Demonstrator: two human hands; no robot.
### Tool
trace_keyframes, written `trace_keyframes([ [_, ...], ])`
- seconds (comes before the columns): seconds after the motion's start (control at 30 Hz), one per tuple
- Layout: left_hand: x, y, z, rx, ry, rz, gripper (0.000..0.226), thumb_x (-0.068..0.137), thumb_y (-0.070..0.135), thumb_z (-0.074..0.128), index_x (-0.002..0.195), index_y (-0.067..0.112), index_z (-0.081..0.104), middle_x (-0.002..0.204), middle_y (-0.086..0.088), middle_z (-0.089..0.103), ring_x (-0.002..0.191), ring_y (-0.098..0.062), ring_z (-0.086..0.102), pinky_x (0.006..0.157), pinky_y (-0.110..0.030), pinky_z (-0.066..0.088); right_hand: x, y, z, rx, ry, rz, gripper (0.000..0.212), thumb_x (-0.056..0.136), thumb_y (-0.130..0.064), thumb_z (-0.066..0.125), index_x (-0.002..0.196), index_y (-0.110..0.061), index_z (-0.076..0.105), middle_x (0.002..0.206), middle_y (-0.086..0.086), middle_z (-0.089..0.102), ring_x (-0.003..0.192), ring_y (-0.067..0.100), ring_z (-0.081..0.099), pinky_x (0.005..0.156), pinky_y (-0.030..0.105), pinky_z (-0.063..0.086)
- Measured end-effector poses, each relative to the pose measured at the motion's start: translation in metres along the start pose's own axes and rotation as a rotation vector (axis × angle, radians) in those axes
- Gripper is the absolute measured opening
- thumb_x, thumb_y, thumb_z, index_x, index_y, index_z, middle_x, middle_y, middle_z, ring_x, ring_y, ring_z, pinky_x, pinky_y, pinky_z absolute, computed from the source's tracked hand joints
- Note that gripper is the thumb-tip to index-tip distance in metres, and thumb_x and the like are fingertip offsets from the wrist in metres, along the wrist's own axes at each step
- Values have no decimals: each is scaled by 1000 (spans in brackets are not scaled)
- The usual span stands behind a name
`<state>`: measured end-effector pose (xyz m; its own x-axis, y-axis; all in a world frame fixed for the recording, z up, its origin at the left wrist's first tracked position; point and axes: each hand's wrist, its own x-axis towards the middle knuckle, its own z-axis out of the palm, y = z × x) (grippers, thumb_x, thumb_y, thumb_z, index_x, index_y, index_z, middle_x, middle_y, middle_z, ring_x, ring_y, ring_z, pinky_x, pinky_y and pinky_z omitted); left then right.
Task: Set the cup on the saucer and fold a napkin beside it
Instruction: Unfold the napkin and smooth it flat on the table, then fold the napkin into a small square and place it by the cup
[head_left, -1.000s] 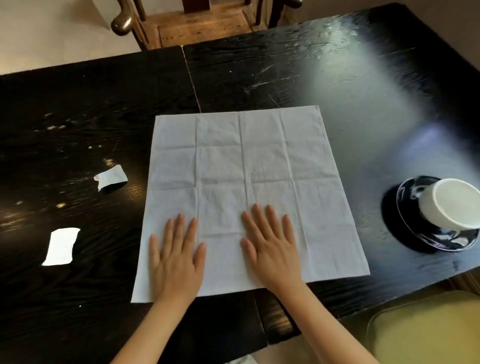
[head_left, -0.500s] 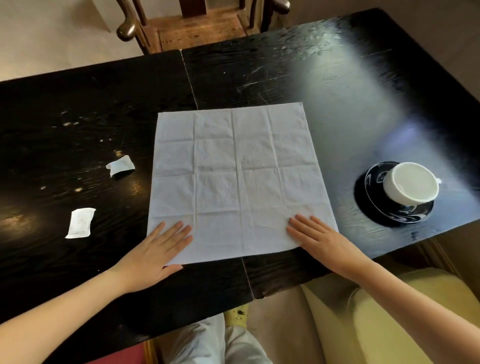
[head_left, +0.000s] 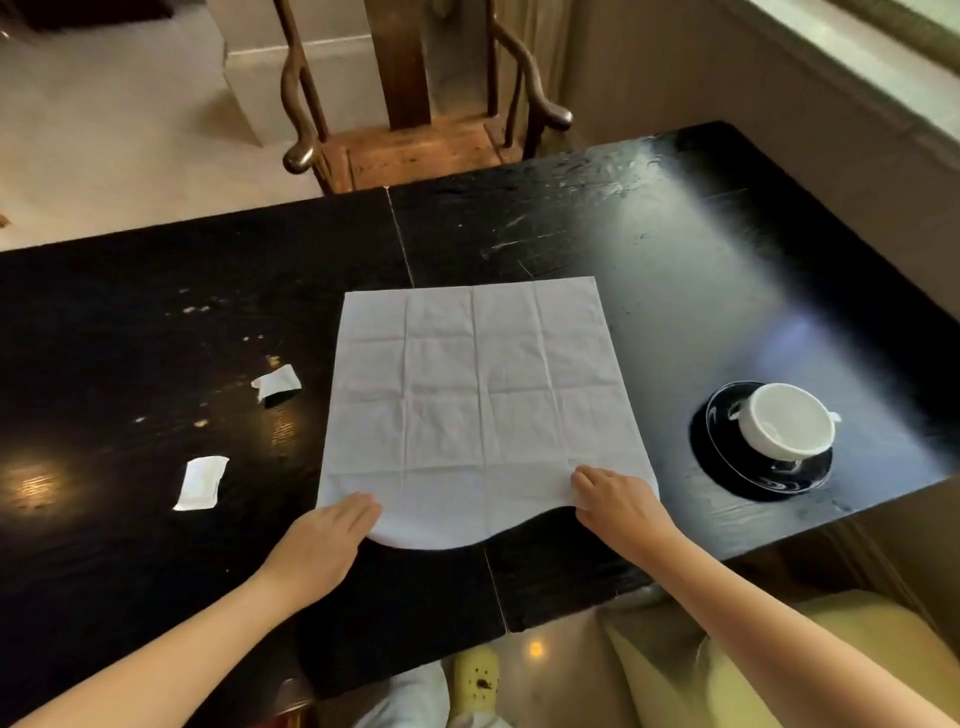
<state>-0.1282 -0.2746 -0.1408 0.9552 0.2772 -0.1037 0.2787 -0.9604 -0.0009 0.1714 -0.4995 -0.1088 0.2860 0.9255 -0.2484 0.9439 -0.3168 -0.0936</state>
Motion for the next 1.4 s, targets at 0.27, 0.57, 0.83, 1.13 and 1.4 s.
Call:
trace_keyframes([
  [0.27, 37, -8, -47, -297, -62, -386, 24, 90, 17, 50, 112, 18, 60, 101, 1, 68, 84, -20, 67, 68, -28, 48, 53, 47, -58, 264, 80, 285, 24, 95, -31, 49, 99, -11, 63, 92, 12, 68, 87, 33, 61, 61, 30, 34],
  [0.57, 140, -112, -106, -1071, 156, -666, 17, 93, 13, 54, 106, 11, 65, 94, 0, 65, 82, -11, 60, 64, -17, 42, 130, 86, -127, 725, 348, 512, 8, 83, -17, 65, 79, -11, 70, 77, 8, 64, 75, 21, 56, 65, 27, 39],
  [0.83, 219, -166, -76, -1403, 113, -949, 19, 92, 13, 55, 109, 13, 65, 105, -8, 67, 95, -24, 65, 71, -32, 53, 214, 109, -114, 757, 483, 729, 16, 85, -16, 61, 91, -4, 70, 81, 15, 64, 75, 24, 54, 57, 28, 41],
  [1.13, 264, -184, -32, -1036, 101, -1080, 18, 87, 11, 58, 102, 4, 67, 94, -8, 63, 84, -22, 57, 67, -29, 47, 285, 120, -61, 673, 478, 823, 21, 87, -13, 52, 85, 6, 61, 86, 25, 63, 89, 40, 59, 66, 37, 42],
  [1.4, 280, -187, -24, -625, 139, -940, 21, 90, 22, 58, 109, 14, 65, 116, -10, 59, 101, -25, 55, 77, -31, 43, 293, 137, -36, 632, 423, 874, 38, 83, -12, 55, 119, -2, 56, 126, 22, 47, 115, 36, 49, 93, 37, 42],
])
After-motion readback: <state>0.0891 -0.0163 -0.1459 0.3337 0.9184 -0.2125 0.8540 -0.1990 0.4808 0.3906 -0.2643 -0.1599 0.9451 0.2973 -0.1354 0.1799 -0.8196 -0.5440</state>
